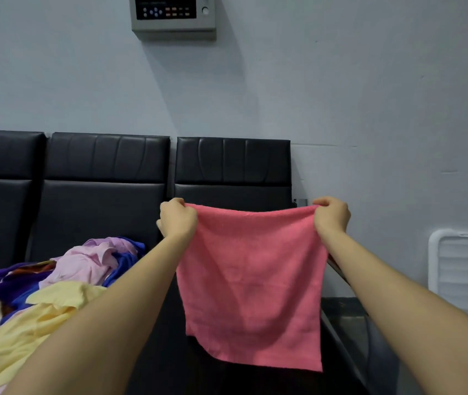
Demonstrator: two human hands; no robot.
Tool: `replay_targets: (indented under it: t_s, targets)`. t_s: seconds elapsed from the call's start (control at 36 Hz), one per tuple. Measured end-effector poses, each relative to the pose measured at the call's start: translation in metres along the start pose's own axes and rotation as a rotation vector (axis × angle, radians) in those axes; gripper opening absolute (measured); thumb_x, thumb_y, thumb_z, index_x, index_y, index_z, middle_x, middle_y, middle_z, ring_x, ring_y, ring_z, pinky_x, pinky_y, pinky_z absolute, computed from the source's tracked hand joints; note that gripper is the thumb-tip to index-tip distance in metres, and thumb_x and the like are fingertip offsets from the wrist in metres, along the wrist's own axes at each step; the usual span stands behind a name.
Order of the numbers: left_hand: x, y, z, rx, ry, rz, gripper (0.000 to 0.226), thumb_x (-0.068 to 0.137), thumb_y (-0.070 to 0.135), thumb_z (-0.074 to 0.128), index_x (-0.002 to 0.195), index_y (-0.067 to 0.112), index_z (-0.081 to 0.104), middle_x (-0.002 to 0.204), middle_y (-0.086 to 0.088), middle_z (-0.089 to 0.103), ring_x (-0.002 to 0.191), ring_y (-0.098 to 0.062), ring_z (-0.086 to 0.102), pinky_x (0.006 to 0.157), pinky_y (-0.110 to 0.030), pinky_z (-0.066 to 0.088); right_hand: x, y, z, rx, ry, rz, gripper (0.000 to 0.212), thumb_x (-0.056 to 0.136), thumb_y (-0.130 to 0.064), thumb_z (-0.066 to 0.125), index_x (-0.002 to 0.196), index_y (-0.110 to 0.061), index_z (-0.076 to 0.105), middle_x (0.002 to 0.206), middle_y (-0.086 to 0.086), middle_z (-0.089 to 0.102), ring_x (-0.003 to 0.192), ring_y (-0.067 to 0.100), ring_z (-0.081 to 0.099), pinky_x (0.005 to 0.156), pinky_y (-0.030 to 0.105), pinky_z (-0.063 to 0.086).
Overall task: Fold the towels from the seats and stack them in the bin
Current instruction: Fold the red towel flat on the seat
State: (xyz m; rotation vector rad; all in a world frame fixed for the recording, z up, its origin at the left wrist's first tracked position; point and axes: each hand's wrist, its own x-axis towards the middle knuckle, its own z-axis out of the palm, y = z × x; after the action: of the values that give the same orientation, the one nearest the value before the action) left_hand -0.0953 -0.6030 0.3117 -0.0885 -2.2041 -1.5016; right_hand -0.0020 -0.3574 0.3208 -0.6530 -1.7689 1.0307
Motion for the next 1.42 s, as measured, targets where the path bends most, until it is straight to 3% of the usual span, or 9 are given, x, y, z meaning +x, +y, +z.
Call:
replay_targets:
  t_s: [0.22, 0.5, 0.64, 0.72, 0.83, 0.94, 1.14, 1.25, 1.42]
  targets:
    - [0.000, 0.012, 0.002, 0.403, 0.013, 0.196, 0.016, 0.087, 0.002, 0.046, 0.100, 0.003, 0.055, 0.121, -0.019, 0.045, 0.108, -0.036, 0.047, 0.098, -0.039, 0.031, 0.003, -0.010, -0.003, -0.270, -0.019, -0.070, 0.040, 0.085, 0.004, 0.047, 0.124, 0.004, 0.056, 0.133, 0.027, 0.038, 0.120, 0.042, 0.040, 0.104, 0.035, 0.032]
    - [-0.001, 0.011, -0.007, 0.720, 0.045, 0.347, 0.016, 0.086, 0.000, 0.047, 0.092, 0.004, 0.061, 0.116, -0.016, 0.049, 0.107, -0.032, 0.047, 0.090, -0.035, 0.035, 0.005, -0.007, -0.009, -0.644, 0.101, -0.133, 0.019, 0.086, -0.003, 0.052, 0.101, -0.005, 0.063, 0.124, 0.017, 0.041, 0.113, 0.037, 0.040, 0.096, 0.039, 0.032]
    - [-0.004, 0.011, -0.012, 0.713, -0.047, 0.374, 0.017, 0.085, -0.005, 0.043, 0.082, 0.011, 0.044, 0.102, -0.013, 0.062, 0.092, -0.032, 0.058, 0.071, -0.032, 0.032, 0.002, -0.001, -0.010, -0.728, 0.127, -0.239, 0.020, 0.084, 0.000, 0.052, 0.095, -0.008, 0.066, 0.117, 0.015, 0.047, 0.111, 0.033, 0.038, 0.092, 0.036, 0.027]
    - [-0.007, 0.010, -0.010, 0.768, -0.061, 0.379, 0.017, 0.085, -0.005, 0.045, 0.092, 0.009, 0.050, 0.105, -0.013, 0.062, 0.095, -0.031, 0.059, 0.075, -0.032, 0.034, 0.002, 0.001, -0.012, -0.773, 0.108, -0.318, 0.025, 0.085, 0.001, 0.050, 0.098, -0.010, 0.068, 0.113, 0.013, 0.055, 0.111, 0.031, 0.043, 0.089, 0.034, 0.029]
    - [-0.009, 0.010, -0.006, 0.907, -0.092, 0.404, 0.024, 0.086, 0.000, 0.048, 0.108, 0.007, 0.054, 0.113, -0.012, 0.059, 0.102, -0.030, 0.059, 0.086, -0.033, 0.038, -0.002, -0.002, -0.015, -0.756, 0.027, -0.374, 0.030, 0.084, 0.005, 0.046, 0.098, -0.009, 0.069, 0.104, 0.013, 0.064, 0.101, 0.032, 0.055, 0.083, 0.033, 0.036]
    - [-0.012, 0.009, -0.006, 0.978, -0.086, 0.483, 0.022, 0.084, -0.002, 0.049, 0.098, 0.011, 0.059, 0.107, -0.008, 0.061, 0.097, -0.027, 0.059, 0.080, -0.030, 0.035, -0.007, -0.005, -0.017, -0.673, -0.014, -0.296, 0.031, 0.082, 0.007, 0.044, 0.092, -0.008, 0.070, 0.100, 0.016, 0.065, 0.093, 0.036, 0.061, 0.069, 0.030, 0.038]
    - [-0.013, 0.019, -0.009, 0.951, -0.030, 0.501, 0.022, 0.082, -0.004, 0.047, 0.073, 0.016, 0.046, 0.099, -0.006, 0.064, 0.092, -0.026, 0.061, 0.072, -0.029, 0.029, -0.002, -0.008, -0.013, -0.353, -0.038, -0.222, 0.035, 0.082, 0.010, 0.038, 0.096, -0.004, 0.068, 0.106, 0.020, 0.061, 0.097, 0.036, 0.056, 0.073, 0.033, 0.041]
    - [-0.013, 0.028, -0.010, 1.044, -0.007, 0.586, 0.019, 0.087, 0.001, 0.047, 0.098, 0.013, 0.057, 0.106, -0.004, 0.065, 0.097, -0.024, 0.063, 0.076, -0.030, 0.031, 0.002, -0.015, -0.015, -0.397, -0.074, -0.329, 0.031, 0.078, 0.011, 0.041, 0.101, 0.003, 0.060, 0.114, 0.022, 0.051, 0.111, 0.036, 0.042, 0.092, 0.034, 0.035]
    - [-0.010, 0.034, -0.013, 1.090, 0.043, 0.615, 0.025, 0.089, 0.003, 0.046, 0.105, 0.011, 0.062, 0.112, -0.006, 0.057, 0.103, -0.025, 0.056, 0.081, -0.030, 0.035, 0.004, -0.021, -0.025, -0.507, -0.083, -0.388, 0.024, 0.077, 0.008, 0.048, 0.098, 0.003, 0.058, 0.110, 0.020, 0.054, 0.106, 0.036, 0.046, 0.087, 0.036, 0.037]
